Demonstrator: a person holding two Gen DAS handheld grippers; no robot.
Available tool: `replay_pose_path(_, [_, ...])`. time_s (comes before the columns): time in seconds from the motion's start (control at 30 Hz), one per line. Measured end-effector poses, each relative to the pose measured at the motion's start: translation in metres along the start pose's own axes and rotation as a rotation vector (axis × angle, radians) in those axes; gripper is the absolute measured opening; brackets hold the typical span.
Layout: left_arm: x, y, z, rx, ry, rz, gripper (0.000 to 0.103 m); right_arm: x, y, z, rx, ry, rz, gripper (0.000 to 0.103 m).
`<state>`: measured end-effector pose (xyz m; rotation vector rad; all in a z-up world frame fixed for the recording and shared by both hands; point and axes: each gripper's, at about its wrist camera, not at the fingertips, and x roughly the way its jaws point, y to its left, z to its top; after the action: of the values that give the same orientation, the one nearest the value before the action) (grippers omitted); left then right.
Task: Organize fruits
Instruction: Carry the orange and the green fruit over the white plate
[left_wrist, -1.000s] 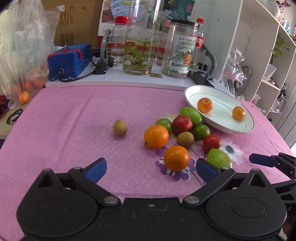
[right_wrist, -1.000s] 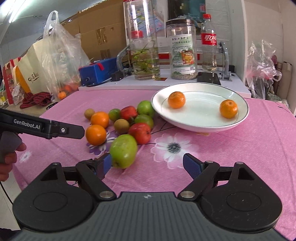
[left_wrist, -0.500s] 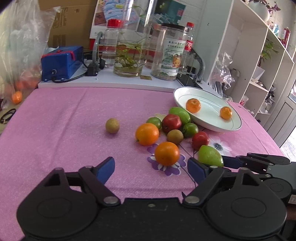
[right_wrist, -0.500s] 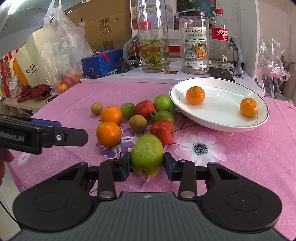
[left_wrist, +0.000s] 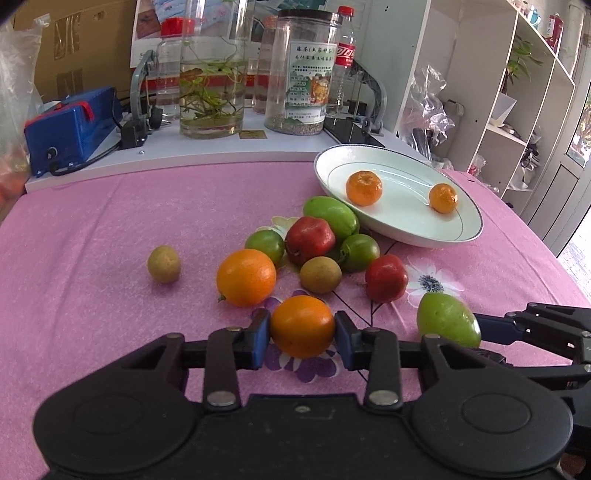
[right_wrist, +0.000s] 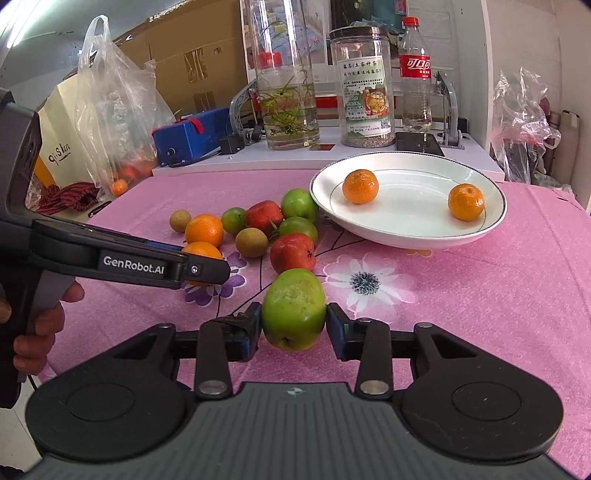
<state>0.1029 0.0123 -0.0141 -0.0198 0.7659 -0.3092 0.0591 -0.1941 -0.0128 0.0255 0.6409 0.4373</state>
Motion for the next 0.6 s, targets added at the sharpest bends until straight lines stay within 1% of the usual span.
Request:
replay_pose_path(0.2, [-0.002,-0.004,-0.001,0.021,0.000,0.013,0.102,0.001,-0.001,-0.001,0.003,0.005,0.012,0.065])
replay_pose_path(0.33, [-0.014,-0.008,-0.001,0.024,-0.017,-0.008,0.102,-0.002,-0.004,-0.003,0.013,-0.001,0.005,0.065])
replay_pose_path(0.47, [-0.027,-0.016,0.010,0.041,-0.060,-0.034,0.102,-0.012,-0.010,0.002,0.016,-0.035,-0.013,0.065])
replay_pose_path(0.6, [-0.030,-0.028,0.030,0.067,-0.101,-0.064,0.102,-0.023,-0.022,0.014,0.012,-0.089,-0.053,0.065])
